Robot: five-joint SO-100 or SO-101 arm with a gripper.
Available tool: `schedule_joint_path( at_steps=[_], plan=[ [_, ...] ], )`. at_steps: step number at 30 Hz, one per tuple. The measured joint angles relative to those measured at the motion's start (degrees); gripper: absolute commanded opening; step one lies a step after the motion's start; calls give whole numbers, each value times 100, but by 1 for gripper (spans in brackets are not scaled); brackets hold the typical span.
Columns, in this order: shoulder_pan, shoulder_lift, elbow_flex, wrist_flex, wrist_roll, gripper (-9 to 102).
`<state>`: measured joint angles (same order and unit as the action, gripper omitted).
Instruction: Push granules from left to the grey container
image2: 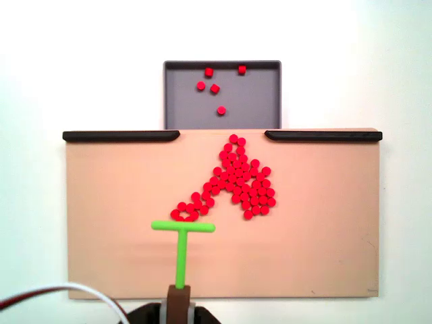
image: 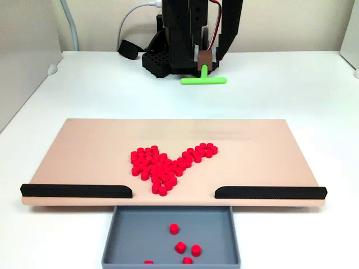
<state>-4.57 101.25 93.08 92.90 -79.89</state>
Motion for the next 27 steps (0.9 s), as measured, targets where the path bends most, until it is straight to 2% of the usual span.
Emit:
schedule_joint_path(
  at_steps=[5,27],
  plan=[
    [62,334,308,0,-255,0],
    [123,272,378,-9,-255,0]
  ],
)
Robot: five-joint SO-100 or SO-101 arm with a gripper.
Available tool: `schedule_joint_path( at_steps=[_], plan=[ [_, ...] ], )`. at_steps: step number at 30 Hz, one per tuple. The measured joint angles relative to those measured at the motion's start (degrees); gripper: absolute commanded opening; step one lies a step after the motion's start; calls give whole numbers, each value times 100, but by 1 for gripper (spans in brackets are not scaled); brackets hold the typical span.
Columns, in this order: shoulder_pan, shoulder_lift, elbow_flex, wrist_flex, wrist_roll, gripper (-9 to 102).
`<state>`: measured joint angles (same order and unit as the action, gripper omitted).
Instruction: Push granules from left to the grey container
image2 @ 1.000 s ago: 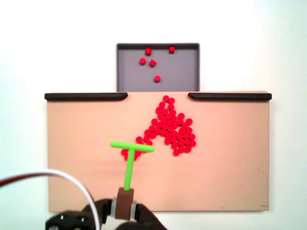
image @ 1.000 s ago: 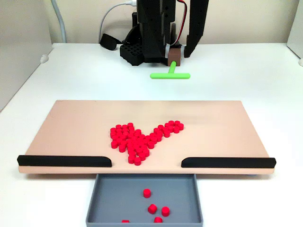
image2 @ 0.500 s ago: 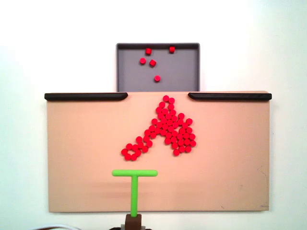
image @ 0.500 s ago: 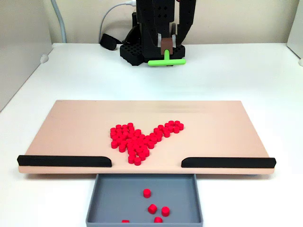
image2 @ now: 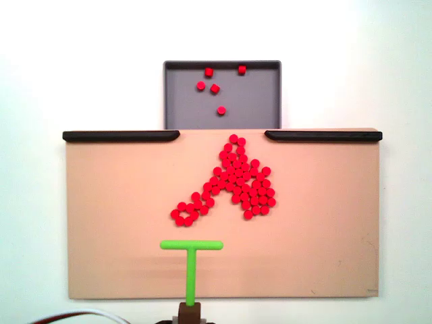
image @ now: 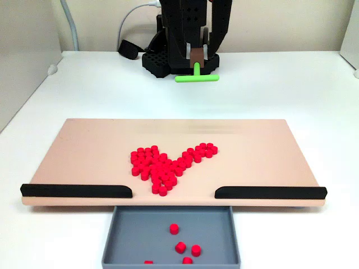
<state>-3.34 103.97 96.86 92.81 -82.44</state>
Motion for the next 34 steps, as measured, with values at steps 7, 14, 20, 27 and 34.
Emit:
schedule_joint_path(
  at_steps=[7,14,20,27,34],
  plan=[
    [105,0,0,0,-26,0],
    [105,0,0,-53,176,0],
    [53,0,0,-70,123,0],
    [-44,70,0,-70,123,0],
    [-114,70,0,-70,123,0]
  ],
)
